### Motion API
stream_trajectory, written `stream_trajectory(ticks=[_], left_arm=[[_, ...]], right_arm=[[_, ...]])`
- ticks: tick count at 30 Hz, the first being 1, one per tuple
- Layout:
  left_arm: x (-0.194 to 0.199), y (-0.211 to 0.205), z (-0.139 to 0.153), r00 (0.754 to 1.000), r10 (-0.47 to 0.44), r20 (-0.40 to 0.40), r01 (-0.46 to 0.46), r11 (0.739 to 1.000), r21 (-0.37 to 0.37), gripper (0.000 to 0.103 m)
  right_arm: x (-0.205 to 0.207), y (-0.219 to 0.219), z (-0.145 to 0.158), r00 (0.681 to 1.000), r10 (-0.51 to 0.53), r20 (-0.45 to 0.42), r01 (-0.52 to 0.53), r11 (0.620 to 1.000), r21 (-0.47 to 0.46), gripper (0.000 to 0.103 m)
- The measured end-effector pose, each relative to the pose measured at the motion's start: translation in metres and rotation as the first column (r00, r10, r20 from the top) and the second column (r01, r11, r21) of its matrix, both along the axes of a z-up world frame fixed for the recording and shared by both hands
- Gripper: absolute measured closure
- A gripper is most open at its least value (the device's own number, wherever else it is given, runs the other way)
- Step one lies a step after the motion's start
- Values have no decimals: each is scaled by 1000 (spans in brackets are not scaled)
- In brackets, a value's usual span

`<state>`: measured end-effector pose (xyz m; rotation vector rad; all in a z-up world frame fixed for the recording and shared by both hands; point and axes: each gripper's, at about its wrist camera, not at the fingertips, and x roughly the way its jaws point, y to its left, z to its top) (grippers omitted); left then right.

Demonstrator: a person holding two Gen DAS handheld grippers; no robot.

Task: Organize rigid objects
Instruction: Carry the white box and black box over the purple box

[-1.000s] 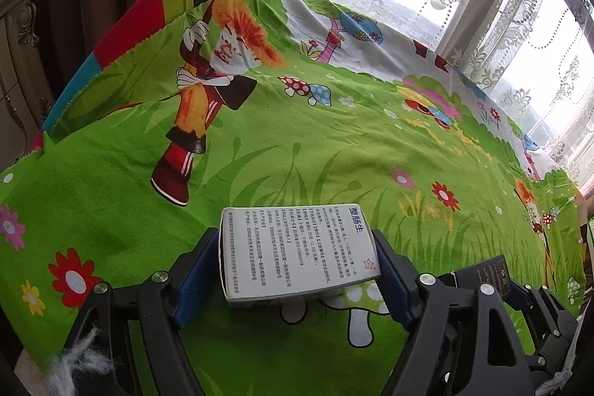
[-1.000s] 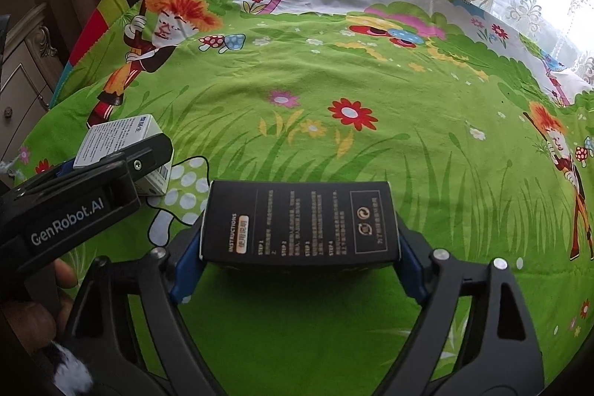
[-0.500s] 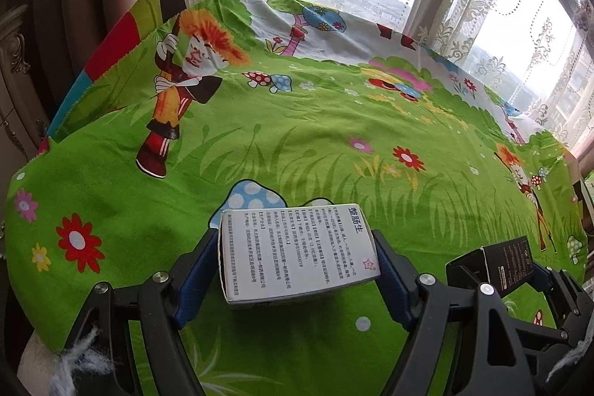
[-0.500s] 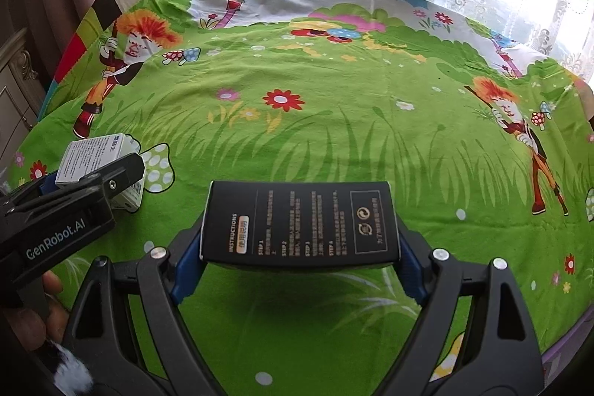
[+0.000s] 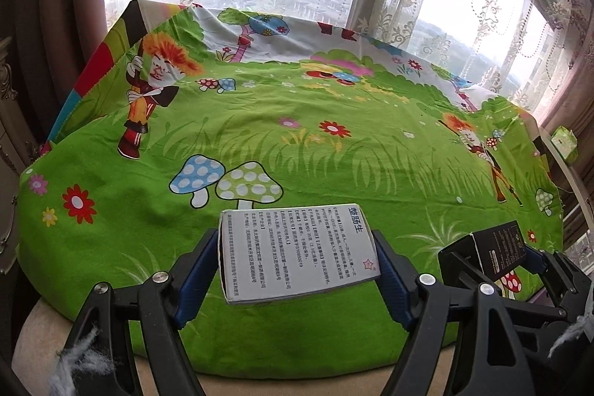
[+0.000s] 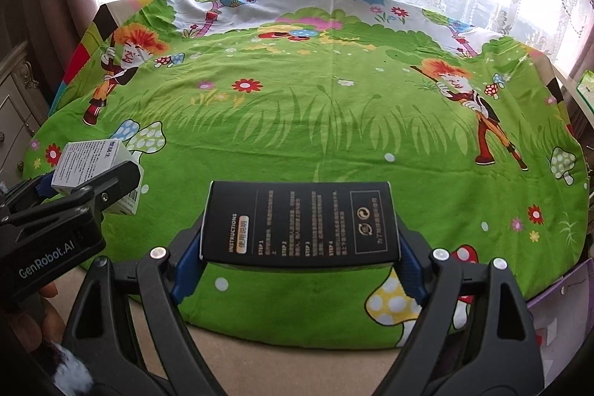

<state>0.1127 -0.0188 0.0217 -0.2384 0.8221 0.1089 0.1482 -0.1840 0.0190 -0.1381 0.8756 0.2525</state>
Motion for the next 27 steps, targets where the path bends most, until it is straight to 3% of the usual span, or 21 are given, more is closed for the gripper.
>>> stream_trajectory(ticks=[9, 17, 21, 27], left_arm=[[-24, -43, 13, 994, -104, 16, 104, 994, 21, 25], [-39, -90, 23, 973, -231, 9, 231, 973, 24, 25], [-45, -118, 26, 950, -313, 1, 313, 950, -16, 25], [-53, -171, 30, 890, -456, 1, 455, 889, -50, 24]], right_arm=[[-33, -47, 15, 997, -75, 2, 75, 997, 20, 16], [-65, -100, 22, 988, -152, -3, 152, 988, 16, 16], [-83, -137, 24, 978, -210, -9, 211, 978, 10, 16], [-107, -201, 25, 943, -331, -28, 332, 943, 10, 16]])
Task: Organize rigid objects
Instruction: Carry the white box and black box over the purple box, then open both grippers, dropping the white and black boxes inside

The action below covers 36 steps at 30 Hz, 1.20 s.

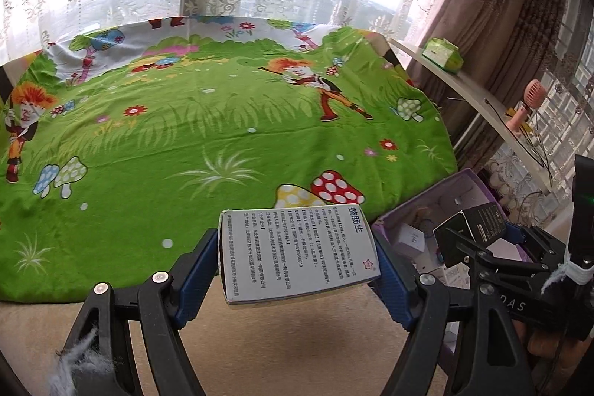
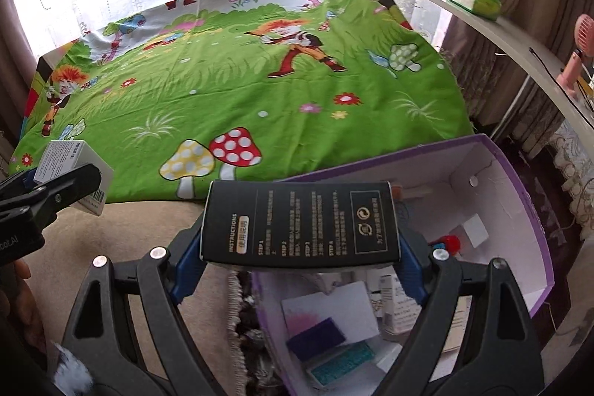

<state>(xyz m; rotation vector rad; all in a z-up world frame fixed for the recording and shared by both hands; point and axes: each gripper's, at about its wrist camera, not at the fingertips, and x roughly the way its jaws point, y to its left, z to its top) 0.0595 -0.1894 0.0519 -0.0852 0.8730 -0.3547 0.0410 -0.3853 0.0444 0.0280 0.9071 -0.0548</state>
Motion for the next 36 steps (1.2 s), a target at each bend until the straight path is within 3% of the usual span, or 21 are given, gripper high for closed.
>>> stream_trajectory(ticks=[8, 16, 20, 24, 29, 32, 33, 36], left_arm=[[-13, -66, 8, 984, -179, 20, 179, 983, -24, 24], [-26, -122, 3, 933, -359, -12, 358, 932, -60, 17], [-27, -127, -5, 934, -353, -56, 350, 935, -62, 17], [-27, -118, -16, 944, -301, -138, 292, 953, -82, 17], [-39, -115, -29, 933, -283, -221, 280, 959, -45, 17], [-44, -115, -33, 929, -294, -224, 292, 955, -44, 15], [-44, -113, -31, 932, -294, -212, 291, 955, -46, 8], [-48, -108, -17, 953, -273, -127, 273, 962, -20, 0]], right_arm=[[-26, -71, 10, 988, -155, 20, 156, 987, -35, 16], [-44, -106, 7, 971, -239, 22, 240, 970, -37, 15], [-49, -113, 6, 964, -264, 24, 265, 964, -32, 4], [-53, -114, 5, 961, -275, 17, 276, 960, -38, 3], [-60, -116, 7, 951, -308, 6, 308, 951, -34, 3], [-67, -116, 7, 948, -319, -2, 318, 947, -32, 3], [-69, -116, 8, 947, -321, -4, 320, 947, -32, 3], [-74, -116, 7, 945, -327, -7, 326, 945, -32, 3]])
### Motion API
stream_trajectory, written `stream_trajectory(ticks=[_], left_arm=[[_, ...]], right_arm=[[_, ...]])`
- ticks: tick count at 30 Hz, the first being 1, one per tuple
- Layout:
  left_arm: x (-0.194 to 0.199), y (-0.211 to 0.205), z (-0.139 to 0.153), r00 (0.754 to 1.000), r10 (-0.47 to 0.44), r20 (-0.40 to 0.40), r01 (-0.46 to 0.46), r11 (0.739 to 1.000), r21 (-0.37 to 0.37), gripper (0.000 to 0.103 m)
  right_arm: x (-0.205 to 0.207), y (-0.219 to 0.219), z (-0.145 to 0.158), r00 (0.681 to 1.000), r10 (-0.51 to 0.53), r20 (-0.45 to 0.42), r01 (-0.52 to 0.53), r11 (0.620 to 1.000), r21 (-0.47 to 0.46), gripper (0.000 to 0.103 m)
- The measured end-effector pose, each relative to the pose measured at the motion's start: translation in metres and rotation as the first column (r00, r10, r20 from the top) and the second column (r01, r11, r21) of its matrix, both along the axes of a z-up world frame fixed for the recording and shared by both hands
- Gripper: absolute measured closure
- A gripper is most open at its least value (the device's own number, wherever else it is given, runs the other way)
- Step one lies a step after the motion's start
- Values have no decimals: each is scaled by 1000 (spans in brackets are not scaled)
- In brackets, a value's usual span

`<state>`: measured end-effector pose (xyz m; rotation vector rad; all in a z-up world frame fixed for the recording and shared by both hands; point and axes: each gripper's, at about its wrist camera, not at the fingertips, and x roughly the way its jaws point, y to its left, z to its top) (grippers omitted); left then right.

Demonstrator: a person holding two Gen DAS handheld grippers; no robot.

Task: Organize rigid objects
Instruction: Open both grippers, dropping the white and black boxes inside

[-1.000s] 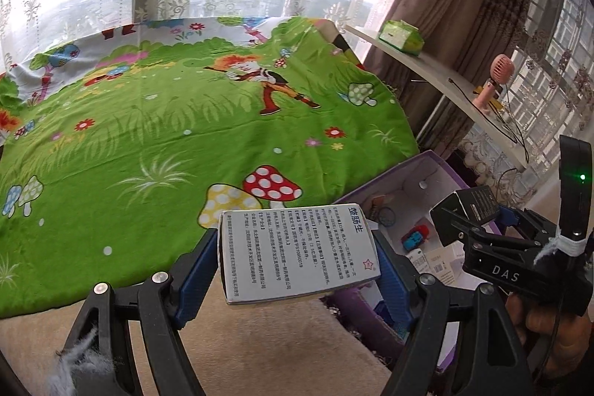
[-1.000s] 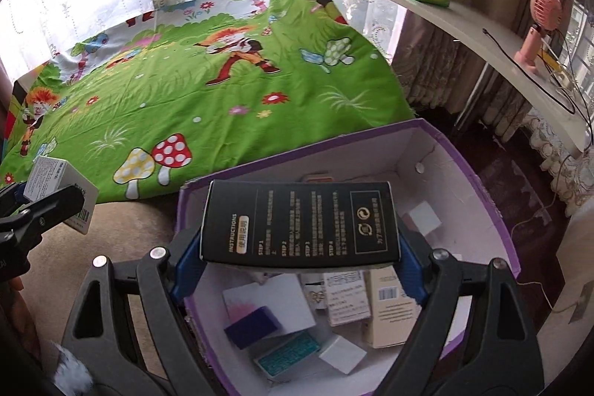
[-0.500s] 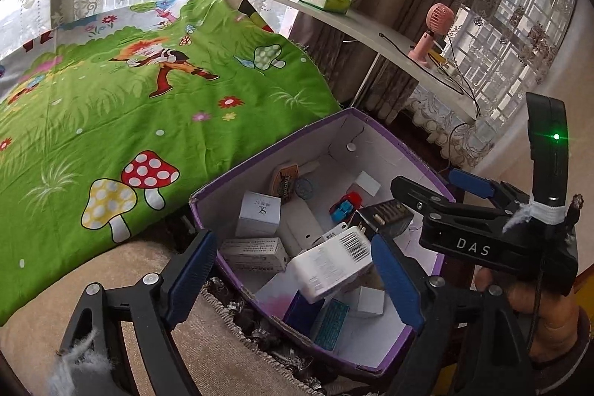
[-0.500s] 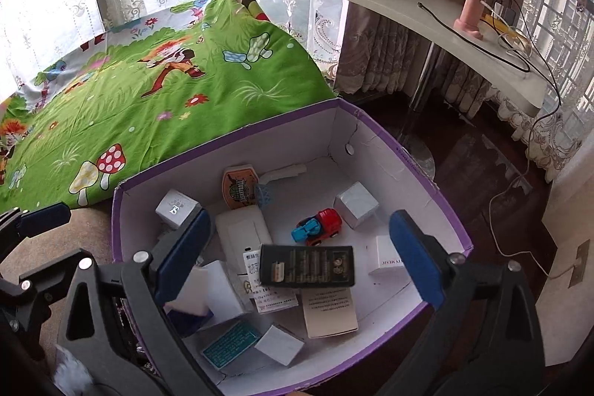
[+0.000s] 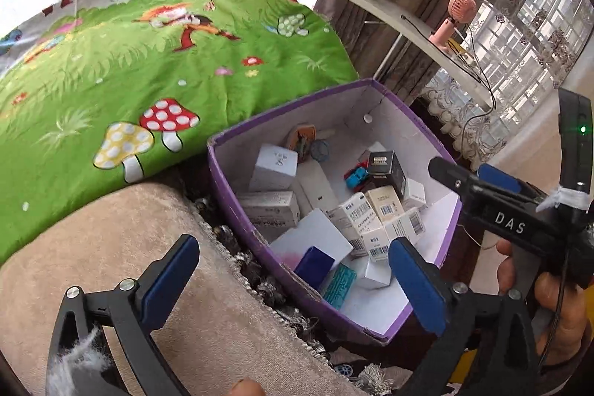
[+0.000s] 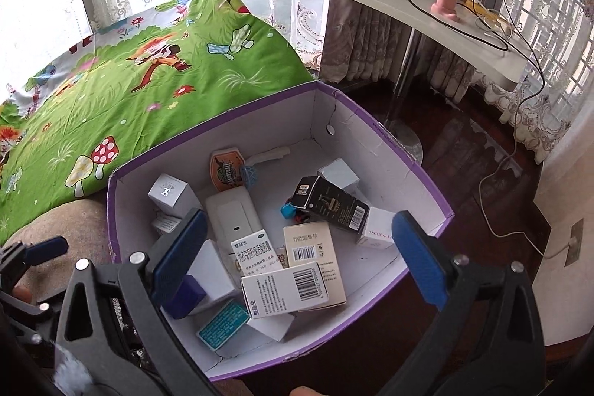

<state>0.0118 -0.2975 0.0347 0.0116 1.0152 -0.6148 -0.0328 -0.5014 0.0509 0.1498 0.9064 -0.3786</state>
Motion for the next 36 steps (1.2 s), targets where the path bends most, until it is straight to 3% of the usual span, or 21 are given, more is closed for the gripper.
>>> stream_trajectory(ticks=[7, 28, 36], left_arm=[[-9, -10, 8, 996, -63, 67, 62, 998, 19, 0], [-8, -12, 5, 996, -78, 53, 77, 997, 15, 0], [-15, -12, 14, 989, -101, 111, 102, 995, -2, 0]], right_arm=[[0, 3, -3, 1000, 9, -4, -9, 1000, 23, 3], [1, 1, -7, 1000, 5, -18, -4, 999, 34, 3], [1, 0, -12, 1000, 3, -28, -1, 998, 56, 3]])
